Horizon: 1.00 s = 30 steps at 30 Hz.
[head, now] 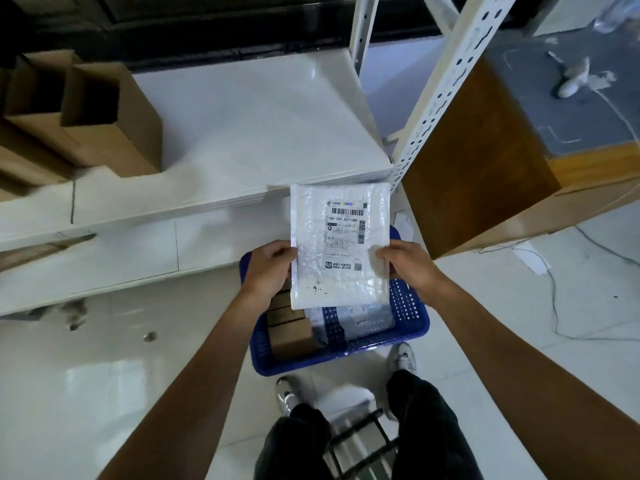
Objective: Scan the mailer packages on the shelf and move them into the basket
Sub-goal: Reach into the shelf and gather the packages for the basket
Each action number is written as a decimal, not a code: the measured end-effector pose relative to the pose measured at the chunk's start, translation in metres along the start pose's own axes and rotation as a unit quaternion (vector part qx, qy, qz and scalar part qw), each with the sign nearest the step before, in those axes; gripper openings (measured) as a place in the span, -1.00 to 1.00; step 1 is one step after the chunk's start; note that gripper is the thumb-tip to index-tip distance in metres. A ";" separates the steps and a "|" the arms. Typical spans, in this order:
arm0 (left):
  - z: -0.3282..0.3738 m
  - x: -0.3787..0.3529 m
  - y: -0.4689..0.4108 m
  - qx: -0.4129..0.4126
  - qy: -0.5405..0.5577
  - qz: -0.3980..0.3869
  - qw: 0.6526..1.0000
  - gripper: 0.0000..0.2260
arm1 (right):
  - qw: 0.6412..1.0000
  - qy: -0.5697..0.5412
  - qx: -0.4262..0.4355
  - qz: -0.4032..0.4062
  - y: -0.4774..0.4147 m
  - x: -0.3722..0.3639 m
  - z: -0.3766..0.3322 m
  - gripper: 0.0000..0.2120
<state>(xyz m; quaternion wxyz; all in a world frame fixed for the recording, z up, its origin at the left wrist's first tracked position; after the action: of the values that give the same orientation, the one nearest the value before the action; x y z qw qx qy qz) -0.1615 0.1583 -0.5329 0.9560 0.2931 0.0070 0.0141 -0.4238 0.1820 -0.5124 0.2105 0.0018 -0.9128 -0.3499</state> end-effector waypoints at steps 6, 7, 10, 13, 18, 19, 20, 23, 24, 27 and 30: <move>-0.048 -0.021 -0.038 0.001 -0.019 0.021 1.000 -0.84 | 0.999 0.027 -0.007 -0.027 -0.062 -0.008 0.046 -0.78; -0.057 -0.026 -0.043 0.005 -0.017 0.031 0.999 -0.82 | 0.999 0.032 -0.008 -0.028 -0.072 -0.009 0.054 -0.80; -0.092 -0.042 -0.065 0.015 -0.010 0.045 0.999 -0.82 | 0.998 0.049 -0.006 -0.027 -0.109 -0.008 0.083 -0.78; -0.122 -0.056 -0.083 0.022 0.022 0.047 0.998 -0.83 | 0.997 0.060 0.013 -0.043 -0.141 -0.008 0.102 -0.73; -0.169 -0.066 -0.119 0.015 0.019 0.034 0.999 -0.83 | 0.996 0.064 0.027 -0.051 -0.188 -0.015 0.144 -0.71; -0.181 -0.067 -0.128 0.009 0.018 0.032 0.999 -0.83 | 0.996 0.068 0.032 -0.052 -0.200 -0.019 0.156 -0.73; -0.190 -0.068 -0.134 0.003 0.009 0.028 1.000 -0.83 | 0.995 0.070 0.037 -0.056 -0.209 -0.023 0.166 -0.75; -0.220 -0.068 -0.153 -0.029 -0.031 0.032 0.999 -0.84 | 0.993 0.075 0.057 -0.064 -0.235 -0.036 0.194 -0.74; -0.232 -0.069 -0.161 -0.035 -0.045 0.031 0.998 -0.84 | 0.993 0.079 0.066 -0.064 -0.244 -0.040 0.204 -0.72; -0.261 -0.072 -0.184 -0.057 -0.101 0.014 0.993 -0.84 | 0.990 0.087 0.092 -0.067 -0.268 -0.047 0.228 -0.70; -0.279 -0.073 -0.207 -0.069 -0.132 0.014 0.989 -0.85 | 0.986 0.093 0.117 -0.074 -0.289 -0.053 0.245 -0.71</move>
<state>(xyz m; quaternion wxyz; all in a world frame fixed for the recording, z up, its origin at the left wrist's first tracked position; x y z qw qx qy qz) -0.2357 0.1415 -0.8798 0.9663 0.2254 -0.1238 -0.0111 -0.5116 0.1287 -0.8809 0.2665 0.1260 -0.9213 -0.2536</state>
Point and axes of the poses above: each hand's wrist, its own y-axis away from the middle knuckle, its own x-axis out of the back of the hand, z = x × y, the point moved 5 cm from there along -y, towards the middle knuckle, and after that the axes turned 11 degrees about y, right-handed, at the moved point
